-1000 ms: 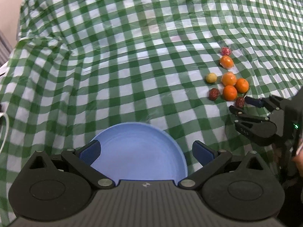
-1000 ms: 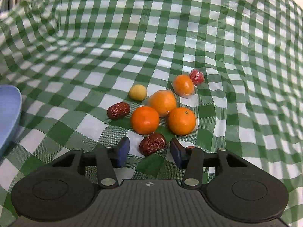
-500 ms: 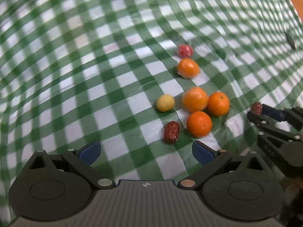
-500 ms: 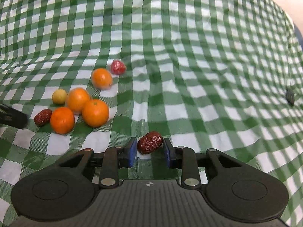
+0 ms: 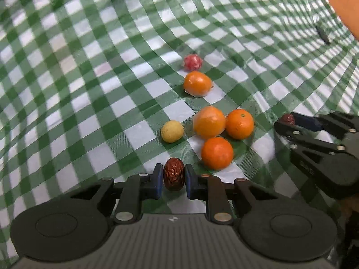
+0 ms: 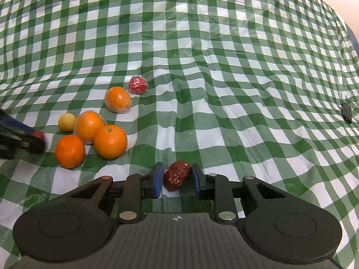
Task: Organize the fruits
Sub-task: 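Carry both dates over the blue plate with the left and right tools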
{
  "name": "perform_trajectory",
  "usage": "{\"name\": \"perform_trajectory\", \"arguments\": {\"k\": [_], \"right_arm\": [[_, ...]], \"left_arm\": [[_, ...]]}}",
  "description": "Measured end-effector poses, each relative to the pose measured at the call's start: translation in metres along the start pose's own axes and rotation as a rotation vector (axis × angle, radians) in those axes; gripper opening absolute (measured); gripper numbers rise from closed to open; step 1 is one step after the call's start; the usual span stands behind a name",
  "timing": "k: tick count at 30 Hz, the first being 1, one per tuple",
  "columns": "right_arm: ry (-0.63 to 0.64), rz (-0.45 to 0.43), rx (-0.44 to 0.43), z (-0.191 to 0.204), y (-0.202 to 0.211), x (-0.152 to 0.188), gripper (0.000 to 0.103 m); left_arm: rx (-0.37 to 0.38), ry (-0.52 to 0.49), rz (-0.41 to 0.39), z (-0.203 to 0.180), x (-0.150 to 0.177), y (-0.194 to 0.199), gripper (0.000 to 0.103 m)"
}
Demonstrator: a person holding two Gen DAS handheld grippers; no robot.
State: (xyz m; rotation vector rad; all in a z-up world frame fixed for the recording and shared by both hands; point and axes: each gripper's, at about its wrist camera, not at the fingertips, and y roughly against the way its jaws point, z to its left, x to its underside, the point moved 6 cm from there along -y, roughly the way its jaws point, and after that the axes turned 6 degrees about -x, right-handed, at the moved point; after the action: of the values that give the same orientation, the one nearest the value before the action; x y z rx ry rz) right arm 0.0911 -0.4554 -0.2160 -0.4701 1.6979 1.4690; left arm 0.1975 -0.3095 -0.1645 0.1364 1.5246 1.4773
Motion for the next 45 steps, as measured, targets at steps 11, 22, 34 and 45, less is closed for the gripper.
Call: {"name": "perform_trajectory", "arguments": {"k": [11,22,34,45], "right_arm": [[-0.044,-0.040,-0.041,0.023,0.074,-0.019,0.027],[0.152,-0.010,-0.412,0.159,0.208,0.005,0.028],[0.372,-0.015,-0.525,0.245,0.275,0.029,0.028],[0.421,-0.008,-0.511,0.250,0.286,0.037,0.028]], "left_arm": [[-0.112,0.162,-0.042,0.059,0.055,0.128,0.022],[-0.221,0.327,0.034,0.106,0.169,0.223,0.022],[-0.281,0.471,0.019,0.138,0.240,0.270,0.022],[-0.257,0.488,-0.016,0.133,0.239,0.274,0.022]]}}
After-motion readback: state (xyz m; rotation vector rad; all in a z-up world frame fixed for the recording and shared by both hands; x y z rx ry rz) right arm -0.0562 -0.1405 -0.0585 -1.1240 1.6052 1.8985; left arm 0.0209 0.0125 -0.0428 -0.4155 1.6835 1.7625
